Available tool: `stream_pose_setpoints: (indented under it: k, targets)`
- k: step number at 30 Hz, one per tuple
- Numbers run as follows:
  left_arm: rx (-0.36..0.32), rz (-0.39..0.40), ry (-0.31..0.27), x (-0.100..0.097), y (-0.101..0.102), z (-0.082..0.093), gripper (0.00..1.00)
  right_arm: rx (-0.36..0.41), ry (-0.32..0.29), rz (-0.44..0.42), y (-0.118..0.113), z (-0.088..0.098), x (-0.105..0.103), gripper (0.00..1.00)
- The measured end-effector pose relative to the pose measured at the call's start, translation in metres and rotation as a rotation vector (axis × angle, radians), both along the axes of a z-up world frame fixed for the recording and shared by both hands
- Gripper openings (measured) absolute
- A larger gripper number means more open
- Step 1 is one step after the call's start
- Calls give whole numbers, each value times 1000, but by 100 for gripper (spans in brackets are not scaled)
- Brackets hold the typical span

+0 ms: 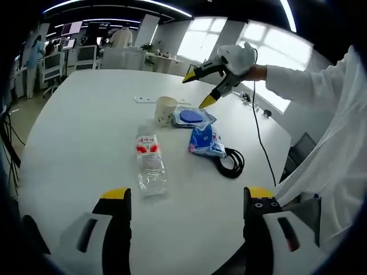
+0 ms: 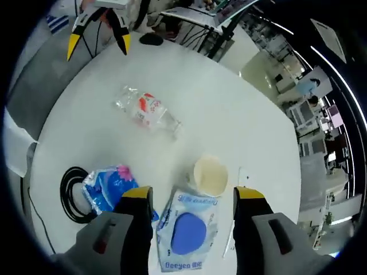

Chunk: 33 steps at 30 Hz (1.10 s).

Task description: Arrange the tabletop items into an orderly group along one side of the table until the central work area is clear of visible clutter.

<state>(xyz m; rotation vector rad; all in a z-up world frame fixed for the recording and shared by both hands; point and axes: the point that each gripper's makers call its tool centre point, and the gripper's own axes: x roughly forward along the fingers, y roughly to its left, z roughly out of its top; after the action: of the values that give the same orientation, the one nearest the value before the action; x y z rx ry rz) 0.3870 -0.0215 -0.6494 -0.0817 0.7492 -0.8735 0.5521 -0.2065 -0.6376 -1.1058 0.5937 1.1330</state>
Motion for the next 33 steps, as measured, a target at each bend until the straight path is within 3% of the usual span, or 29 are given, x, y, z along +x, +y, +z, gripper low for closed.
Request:
stream_pose_setpoints:
  k: [3, 18, 33]
  targets:
    - [2, -10, -6, 0, -3, 4, 82, 43, 11, -44, -6, 3, -5, 54]
    - [12, -55, -29, 2, -21, 19, 83, 117, -6, -163, -42, 22, -30, 55]
    - [26, -110, -47, 1, -43, 31, 83, 194, -2, -298, -78, 24, -57, 55]
